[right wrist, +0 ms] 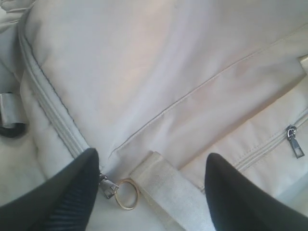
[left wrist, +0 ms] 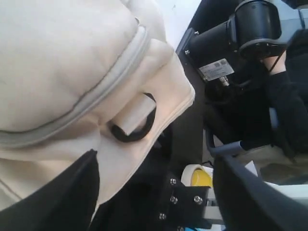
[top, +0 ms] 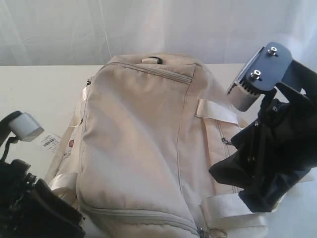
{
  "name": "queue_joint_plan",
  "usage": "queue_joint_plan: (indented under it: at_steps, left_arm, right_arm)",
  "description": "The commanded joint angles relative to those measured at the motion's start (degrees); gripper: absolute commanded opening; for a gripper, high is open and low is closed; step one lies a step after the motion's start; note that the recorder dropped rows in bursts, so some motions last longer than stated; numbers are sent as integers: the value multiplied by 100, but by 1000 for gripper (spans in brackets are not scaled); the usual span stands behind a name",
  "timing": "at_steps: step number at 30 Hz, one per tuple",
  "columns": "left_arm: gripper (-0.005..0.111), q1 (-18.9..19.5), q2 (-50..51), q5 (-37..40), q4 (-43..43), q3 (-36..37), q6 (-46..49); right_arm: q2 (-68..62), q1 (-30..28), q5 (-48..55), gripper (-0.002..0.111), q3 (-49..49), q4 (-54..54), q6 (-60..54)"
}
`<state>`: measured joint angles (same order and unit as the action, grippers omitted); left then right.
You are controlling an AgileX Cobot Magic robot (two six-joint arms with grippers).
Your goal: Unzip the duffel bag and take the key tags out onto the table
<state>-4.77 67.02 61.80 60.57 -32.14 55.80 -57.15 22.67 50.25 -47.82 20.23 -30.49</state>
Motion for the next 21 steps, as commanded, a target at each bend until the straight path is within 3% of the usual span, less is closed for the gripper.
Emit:
queue_joint_plan:
  at_steps: [1, 7, 13, 16, 21]
  left_arm:
    - [70, -8, -60, -475, 344, 337, 859]
    - [70, -8, -60, -1255, -198, 337, 846]
    - [70, -23, -60, -1255, -439, 337, 846]
    - [68, -321, -60, -1355, -430, 337, 846]
    - [54, -1195, 81, -2092, -430, 337, 846]
  right_arm:
    - [34, 13, -69, 60, -35, 62, 93]
    - [34, 13, -102, 60, -35, 62, 107]
    - [34, 13, -404, 60, -35, 62, 107]
    - [34, 13, -601, 60, -35, 62, 119]
    - [34, 13, -678, 60, -35, 62, 129]
